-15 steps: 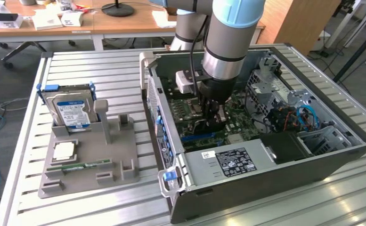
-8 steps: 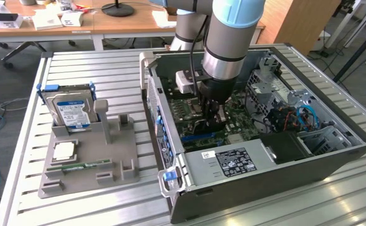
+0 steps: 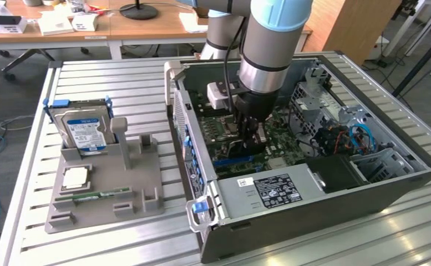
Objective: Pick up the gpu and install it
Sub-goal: 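Insert the gpu into the slot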
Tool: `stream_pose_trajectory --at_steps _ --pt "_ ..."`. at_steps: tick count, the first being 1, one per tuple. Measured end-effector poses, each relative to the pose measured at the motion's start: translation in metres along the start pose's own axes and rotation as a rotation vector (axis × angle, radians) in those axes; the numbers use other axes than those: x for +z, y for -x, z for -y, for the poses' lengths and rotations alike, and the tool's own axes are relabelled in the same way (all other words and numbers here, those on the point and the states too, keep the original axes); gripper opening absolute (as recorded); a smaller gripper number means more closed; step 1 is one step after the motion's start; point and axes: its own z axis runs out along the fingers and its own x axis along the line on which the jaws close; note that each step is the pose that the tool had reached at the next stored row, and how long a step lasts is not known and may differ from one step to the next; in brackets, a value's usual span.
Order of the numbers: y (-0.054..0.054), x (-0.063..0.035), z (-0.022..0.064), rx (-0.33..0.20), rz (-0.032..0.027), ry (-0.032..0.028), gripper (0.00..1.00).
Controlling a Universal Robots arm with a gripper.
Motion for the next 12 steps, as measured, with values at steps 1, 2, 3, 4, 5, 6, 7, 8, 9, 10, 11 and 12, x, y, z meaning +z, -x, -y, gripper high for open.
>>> stream_pose_trajectory --at_steps 1,2,3,4,5,6,7,8,9,10,11,12 --pt "0.0000 -0.0002 0.0000 0.000 0.0002 -0.0001 0.26" --pt "0.0000 -0.0002 0.0000 0.000 0.0001 -0.0001 0.26" --pt "0.0000 -0.0002 0.0000 0.000 0.0001 -0.0001 0.26" --pt "0.0000 -0.0003 0.0000 0.000 0.0000 0.0000 0.26" --pt "0.0000 -0.0003 0.0000 0.000 -0.0001 0.0001 0.26" --pt "-0.0001 -0.0004 0.0000 0.000 -0.0003 0.0001 0.26" --pt "-0.0005 -0.0005 -0.0001 0.000 -0.0004 0.0003 0.26" --pt "-0.0008 -0.0004 -0.0001 0.000 -0.0003 0.0002 0.26" --pt "-0.0008 -0.0004 -0.0001 0.000 -0.0002 0.0002 0.26" --pt "-0.0008 -0.0004 -0.0001 0.000 -0.0002 0.0002 0.26" --pt "-0.0008 -0.0004 -0.0001 0.000 -0.0002 0.0001 0.26" --pt "-0.0009 -0.0003 0.0000 0.000 -0.0001 0.0001 0.26"
